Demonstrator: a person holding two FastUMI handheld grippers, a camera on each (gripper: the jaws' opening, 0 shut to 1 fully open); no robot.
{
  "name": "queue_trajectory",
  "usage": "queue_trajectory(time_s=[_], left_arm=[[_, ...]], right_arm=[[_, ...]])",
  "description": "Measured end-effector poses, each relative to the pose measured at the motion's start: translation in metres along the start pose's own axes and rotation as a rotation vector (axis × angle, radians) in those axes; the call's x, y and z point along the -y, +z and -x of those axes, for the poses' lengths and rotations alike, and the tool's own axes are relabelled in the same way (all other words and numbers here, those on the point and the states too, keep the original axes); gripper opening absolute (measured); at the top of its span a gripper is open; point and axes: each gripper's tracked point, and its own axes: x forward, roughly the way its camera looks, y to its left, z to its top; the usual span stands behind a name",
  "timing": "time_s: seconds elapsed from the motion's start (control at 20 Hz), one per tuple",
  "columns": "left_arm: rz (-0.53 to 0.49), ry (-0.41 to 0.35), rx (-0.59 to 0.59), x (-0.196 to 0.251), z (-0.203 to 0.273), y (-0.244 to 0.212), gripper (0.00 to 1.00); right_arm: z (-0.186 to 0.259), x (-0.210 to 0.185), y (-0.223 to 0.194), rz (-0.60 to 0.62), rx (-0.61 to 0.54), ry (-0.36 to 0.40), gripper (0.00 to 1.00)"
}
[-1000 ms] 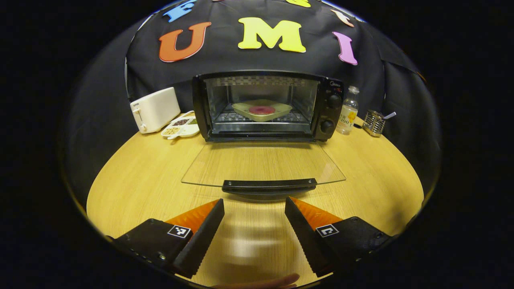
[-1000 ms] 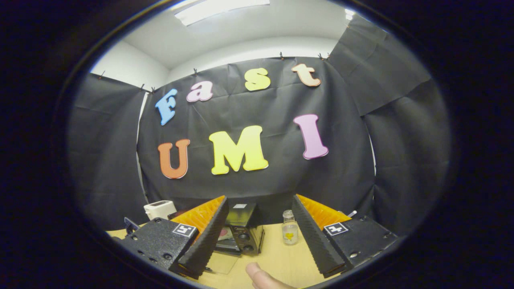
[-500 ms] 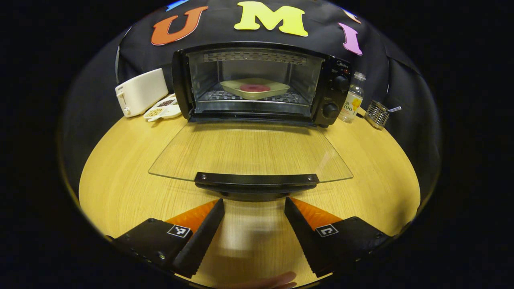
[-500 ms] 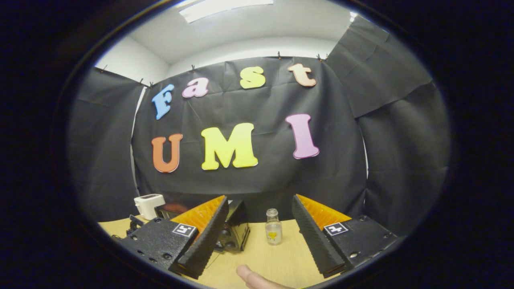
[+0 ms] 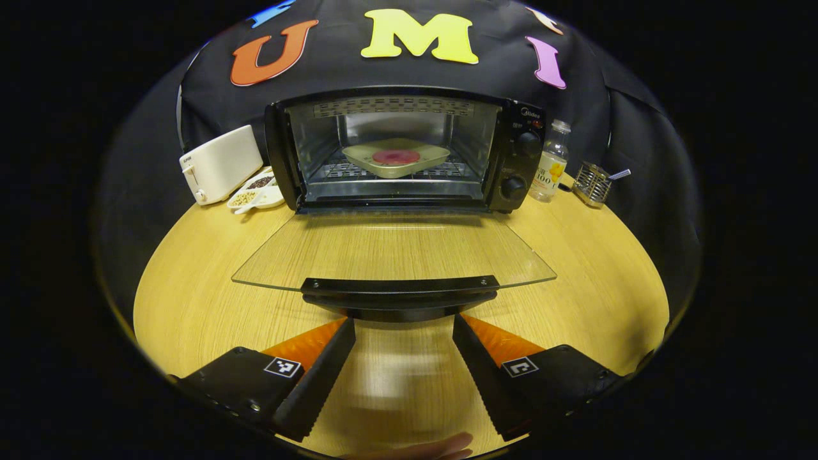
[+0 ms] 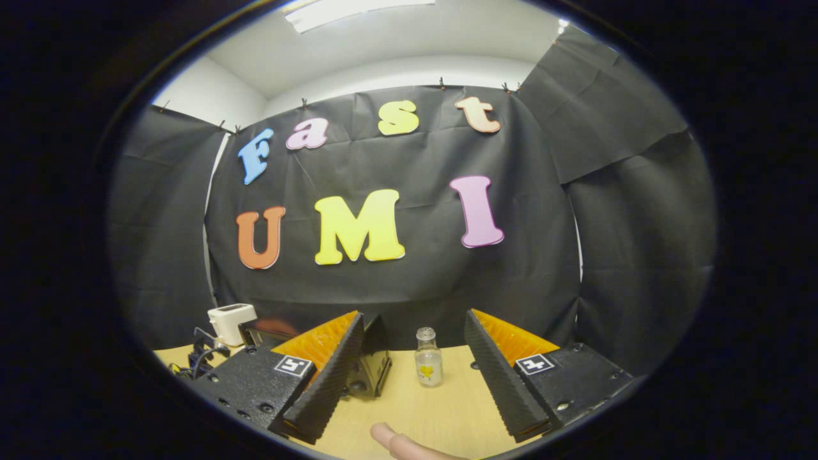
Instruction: Open the electric oven with the left hand, put the food in, and close the electric oven.
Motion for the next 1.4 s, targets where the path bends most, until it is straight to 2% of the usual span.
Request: queue_trajectory(time_s=[0.65, 1.0, 1.05, 1.1, 1.4], left_arm=[[-0.022, 0.004, 0.111, -0.007, 0.01, 0.051, 0.98], [-0.033, -0.028, 0.176, -0.004, 0.01, 0.084, 0.97], [-0.036, -0.024, 0.186, -0.006, 0.008, 0.089, 0.97], [-0.036, -0.025, 0.188, -0.006, 0.008, 0.093, 0.97], [-0.04, -0.014, 0.247, -0.008, 0.003, 0.125, 0.97]], right_arm=[[0.0, 0.002, -0.004, -0.005, -0.013, -0.012, 0.96], [0.005, 0.009, -0.004, 0.004, -0.006, -0.033, 0.96], [0.005, 0.01, -0.006, 0.003, -0.012, -0.038, 1.0], [0.006, 0.011, -0.007, 0.001, -0.019, -0.04, 0.96], [0.023, 0.022, -0.001, 0.008, -0.009, -0.072, 0.96]])
